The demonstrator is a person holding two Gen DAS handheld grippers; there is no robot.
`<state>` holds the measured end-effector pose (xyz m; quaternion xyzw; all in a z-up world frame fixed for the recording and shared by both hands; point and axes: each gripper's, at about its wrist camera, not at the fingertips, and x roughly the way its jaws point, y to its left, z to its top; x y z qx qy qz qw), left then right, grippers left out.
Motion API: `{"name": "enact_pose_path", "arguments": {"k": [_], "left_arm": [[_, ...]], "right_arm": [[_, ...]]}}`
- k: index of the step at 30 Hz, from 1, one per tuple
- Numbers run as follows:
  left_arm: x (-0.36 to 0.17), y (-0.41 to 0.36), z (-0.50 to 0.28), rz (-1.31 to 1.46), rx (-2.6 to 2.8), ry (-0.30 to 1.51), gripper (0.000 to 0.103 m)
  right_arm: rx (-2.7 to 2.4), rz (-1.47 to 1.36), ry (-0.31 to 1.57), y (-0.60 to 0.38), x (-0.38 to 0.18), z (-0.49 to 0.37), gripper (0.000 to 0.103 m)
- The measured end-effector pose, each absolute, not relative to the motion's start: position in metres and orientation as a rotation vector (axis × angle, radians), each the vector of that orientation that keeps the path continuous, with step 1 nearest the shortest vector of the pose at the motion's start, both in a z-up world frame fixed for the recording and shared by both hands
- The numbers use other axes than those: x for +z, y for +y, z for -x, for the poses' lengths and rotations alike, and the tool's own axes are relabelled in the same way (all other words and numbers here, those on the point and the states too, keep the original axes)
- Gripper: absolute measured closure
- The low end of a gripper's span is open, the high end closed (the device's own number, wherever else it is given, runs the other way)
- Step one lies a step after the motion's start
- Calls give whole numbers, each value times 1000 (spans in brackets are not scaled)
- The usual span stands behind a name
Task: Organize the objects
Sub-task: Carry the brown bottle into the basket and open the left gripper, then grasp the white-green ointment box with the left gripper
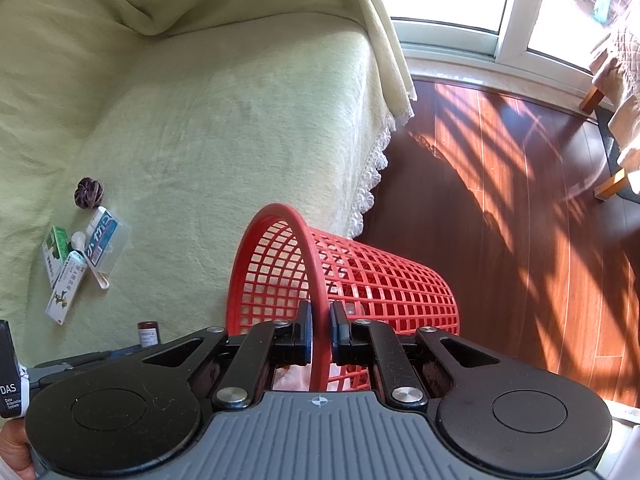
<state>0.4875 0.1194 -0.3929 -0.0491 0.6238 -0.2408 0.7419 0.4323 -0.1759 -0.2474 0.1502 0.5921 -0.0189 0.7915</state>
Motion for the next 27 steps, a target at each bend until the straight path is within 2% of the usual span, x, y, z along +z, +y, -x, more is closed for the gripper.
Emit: {"name": "enact_pose_path", "arguments": {"k": [6,9,11,20,27], "left_arm": [[-395,79,-489,144,-619,1400,84],[-395,76,-490,172,-612,1400,72],[-392,82,-491,171,-599,1385,72],[-391,150,-488,109,-426,1373,73],[-381,228,-489,-4,-227,1280,70]], "right_arm": [[-41,-329,1271,-176,-248,-432,98],[-42,-330,1271,-176,-248,-432,98],[-43,-331,1268,-176,-248,-432,98],[-46,-329,1267,-175,-247,-432,98],[-53,-326,1265,-175,-247,-433,97]]}}
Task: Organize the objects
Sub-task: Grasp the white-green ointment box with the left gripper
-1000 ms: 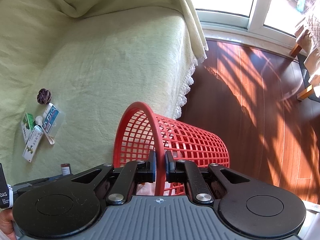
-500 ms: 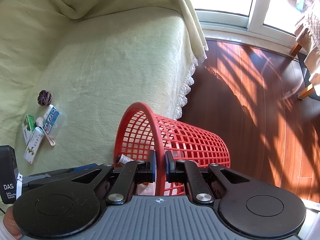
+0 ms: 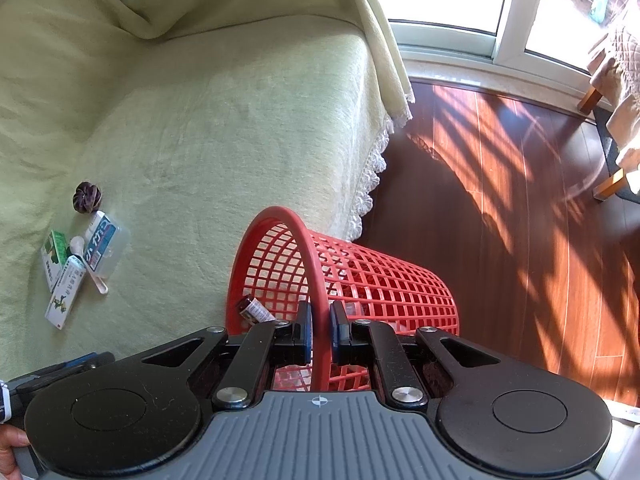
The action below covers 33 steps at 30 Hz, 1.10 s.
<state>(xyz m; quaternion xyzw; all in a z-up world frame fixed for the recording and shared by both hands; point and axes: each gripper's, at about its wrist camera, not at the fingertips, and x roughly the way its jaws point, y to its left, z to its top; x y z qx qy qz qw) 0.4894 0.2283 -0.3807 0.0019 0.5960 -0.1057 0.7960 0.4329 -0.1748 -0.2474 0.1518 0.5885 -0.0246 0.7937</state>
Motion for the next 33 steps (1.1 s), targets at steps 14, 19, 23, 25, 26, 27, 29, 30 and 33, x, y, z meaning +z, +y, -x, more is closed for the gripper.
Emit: {"name": "enact_pose_path", "arguments": {"k": [14,19,23,25,26,27,29,30,33], "left_arm": [[-392,251,-544,-596,-219,1059,49],[-425,237,-547,-809,-243,1033,49],[-434,242,-552,-826,-223,1057,62],[-430,244,-554,-804,-222,1082,64],[-428,246,-554,-777,-233,1108,66],[-425,247,-554,-745,-241,1132,67],[-415,251,-553,-615,-252,1210,68],[-410,254,-551,-532,-261,1248,68],[-399,255,-535,-356,-274,1295,70]], "right_arm": [[-68,-301,1264,-169,-246,-441,97],[-74,-296,1265,-167,-247,-441,97],[-77,-294,1263,-168,-247,-442,97],[-77,-295,1264,-168,-247,-442,97],[-77,-295,1264,-168,-247,-442,97],[-77,-296,1264,-168,-247,-442,97],[-74,-296,1264,-167,-246,-442,97],[-73,-297,1264,-168,-246,-442,97],[-73,-299,1264,-168,-246,-442,97]]}}
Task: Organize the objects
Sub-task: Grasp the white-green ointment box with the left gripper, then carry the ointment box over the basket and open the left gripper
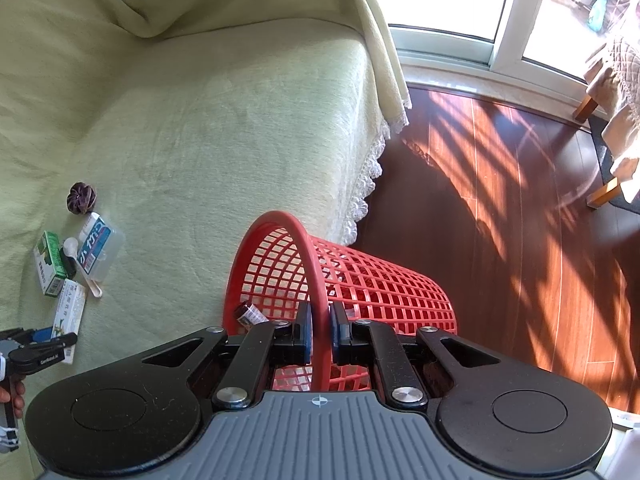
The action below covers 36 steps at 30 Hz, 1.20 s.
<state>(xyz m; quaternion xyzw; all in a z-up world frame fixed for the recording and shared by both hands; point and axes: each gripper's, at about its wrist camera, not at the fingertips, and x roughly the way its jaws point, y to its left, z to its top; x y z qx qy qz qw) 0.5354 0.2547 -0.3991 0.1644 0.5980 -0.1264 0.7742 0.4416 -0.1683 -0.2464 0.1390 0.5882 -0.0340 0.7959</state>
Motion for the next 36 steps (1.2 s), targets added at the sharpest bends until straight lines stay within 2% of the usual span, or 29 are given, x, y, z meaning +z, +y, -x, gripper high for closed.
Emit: {"name": "enact_pose_path", "arguments": {"k": [9,21,36], "left_arm": [[-425,228,-504,-298,-203,1348,70],[-400,189,-494,-181,-258,1346,71],[-374,89,-467,-25,-557,1360,71]], "right_arm": [[-59,-289,1262,-168,-247,-442,97],[-72,-295,1263,-168,-245,-442,97],[-74,-299,1259,-165,-244,-447,97]]}}
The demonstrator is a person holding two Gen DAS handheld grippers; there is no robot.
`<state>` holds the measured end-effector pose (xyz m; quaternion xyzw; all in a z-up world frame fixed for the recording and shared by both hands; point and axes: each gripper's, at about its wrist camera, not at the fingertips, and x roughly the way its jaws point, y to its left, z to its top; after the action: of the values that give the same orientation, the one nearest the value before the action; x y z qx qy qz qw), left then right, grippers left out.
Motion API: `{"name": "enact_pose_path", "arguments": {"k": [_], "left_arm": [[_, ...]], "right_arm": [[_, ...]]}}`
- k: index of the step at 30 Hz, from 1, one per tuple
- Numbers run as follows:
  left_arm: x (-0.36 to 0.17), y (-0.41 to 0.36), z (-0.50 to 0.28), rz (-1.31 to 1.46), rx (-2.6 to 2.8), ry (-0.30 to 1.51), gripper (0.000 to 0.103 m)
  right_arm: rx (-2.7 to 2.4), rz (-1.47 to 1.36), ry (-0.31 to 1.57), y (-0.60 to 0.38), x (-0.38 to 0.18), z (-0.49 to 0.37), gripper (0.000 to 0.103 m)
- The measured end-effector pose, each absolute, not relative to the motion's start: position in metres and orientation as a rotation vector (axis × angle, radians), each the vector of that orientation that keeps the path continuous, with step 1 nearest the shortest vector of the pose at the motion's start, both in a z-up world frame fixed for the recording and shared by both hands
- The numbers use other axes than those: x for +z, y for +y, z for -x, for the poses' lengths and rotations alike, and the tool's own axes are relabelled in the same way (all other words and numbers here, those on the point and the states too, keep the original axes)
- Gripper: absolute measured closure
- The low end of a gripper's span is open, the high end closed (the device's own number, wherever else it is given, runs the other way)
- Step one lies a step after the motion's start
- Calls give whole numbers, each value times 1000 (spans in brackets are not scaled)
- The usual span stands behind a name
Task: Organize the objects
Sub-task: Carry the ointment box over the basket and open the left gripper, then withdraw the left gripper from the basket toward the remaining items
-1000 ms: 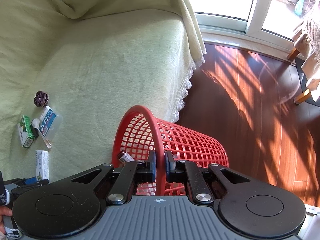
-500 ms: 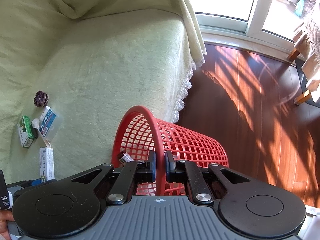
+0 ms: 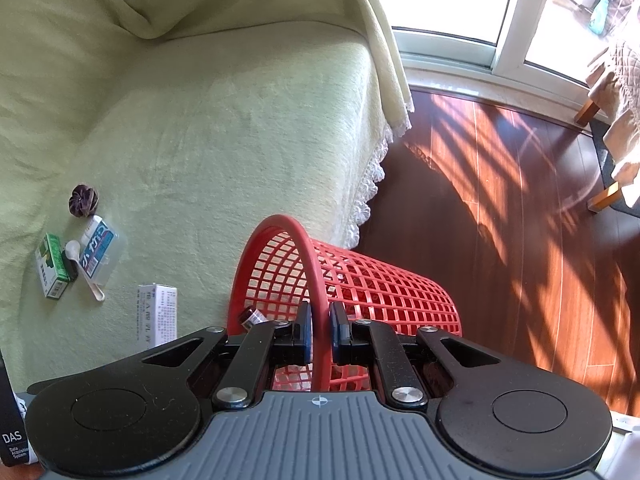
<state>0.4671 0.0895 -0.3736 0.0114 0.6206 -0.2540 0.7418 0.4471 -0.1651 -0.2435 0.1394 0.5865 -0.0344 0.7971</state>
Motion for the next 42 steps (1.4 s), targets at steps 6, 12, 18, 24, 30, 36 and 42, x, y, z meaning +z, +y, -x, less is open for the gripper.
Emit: {"name": "enact_pose_path", "arguments": {"k": [6,12,18,24,30,36,42], "left_arm": [[-363,63,-471,91,-700,1352,67],[-361,81,-476,81,-638,1332,60],[-373,131,-475,54,-510,1373,60],[-383,169,-463,65,-414,1410,60],[-388,181,-453,78,-390,1420,60],[-388,187,-452,96,-376,1404,60],[-381,200,-452,116,-352,1380,60]], "right_arm": [[-76,-302,1255,-163,-243,-449,97],[-75,-306,1251,-163,-242,-449,97],[-75,-323,1245,-165,-241,-452,97],[-51,-408,1209,-174,-235,-450,100],[-36,-430,1204,-171,-229,-453,100],[-6,-442,1197,-162,-220,-454,101],[26,-464,1154,-149,-197,-459,101]]}}
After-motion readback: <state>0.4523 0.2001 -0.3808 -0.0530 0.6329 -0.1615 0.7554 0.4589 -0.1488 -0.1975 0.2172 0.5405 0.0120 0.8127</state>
